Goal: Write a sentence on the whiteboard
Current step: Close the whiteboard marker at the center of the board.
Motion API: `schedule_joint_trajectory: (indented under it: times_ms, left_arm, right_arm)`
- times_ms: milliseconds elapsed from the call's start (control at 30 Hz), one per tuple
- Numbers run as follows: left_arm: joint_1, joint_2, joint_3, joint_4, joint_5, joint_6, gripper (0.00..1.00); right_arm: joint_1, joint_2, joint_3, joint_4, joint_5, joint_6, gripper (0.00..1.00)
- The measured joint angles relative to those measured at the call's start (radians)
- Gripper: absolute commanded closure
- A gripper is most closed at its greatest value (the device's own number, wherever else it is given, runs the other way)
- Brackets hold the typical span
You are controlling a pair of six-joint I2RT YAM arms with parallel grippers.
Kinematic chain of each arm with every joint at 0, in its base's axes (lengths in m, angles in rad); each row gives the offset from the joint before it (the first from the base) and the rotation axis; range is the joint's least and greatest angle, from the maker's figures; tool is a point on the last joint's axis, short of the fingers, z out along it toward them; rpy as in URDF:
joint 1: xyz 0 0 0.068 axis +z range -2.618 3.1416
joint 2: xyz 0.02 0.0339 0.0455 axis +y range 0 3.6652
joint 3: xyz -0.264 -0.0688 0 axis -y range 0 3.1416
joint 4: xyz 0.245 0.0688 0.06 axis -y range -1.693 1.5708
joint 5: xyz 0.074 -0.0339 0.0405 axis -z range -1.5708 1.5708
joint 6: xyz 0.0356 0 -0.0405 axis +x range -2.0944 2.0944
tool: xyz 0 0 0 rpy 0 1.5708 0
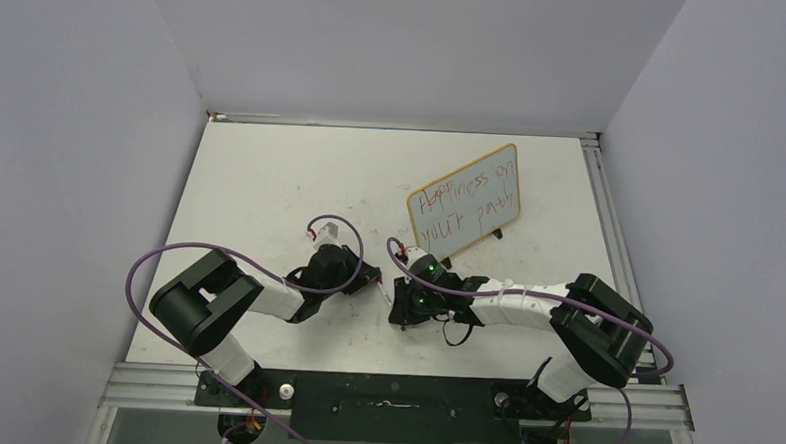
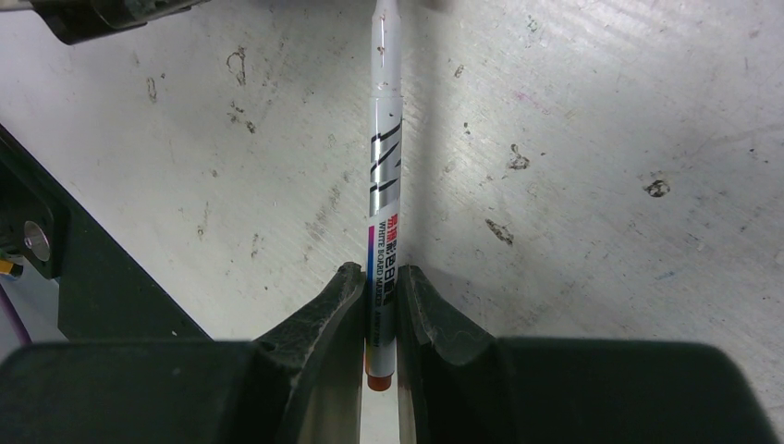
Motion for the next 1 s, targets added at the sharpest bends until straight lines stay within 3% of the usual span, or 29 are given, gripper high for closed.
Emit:
schedule_joint_trajectory:
  times_ms: [1000]
  left_arm:
    - [0.0, -0.019, -0.02, 0.001, -0.003, -0.01, 1.0]
  right_arm:
    - [0.031, -0.003, 0.025, -0.07, 0.035, 0.025, 0.95]
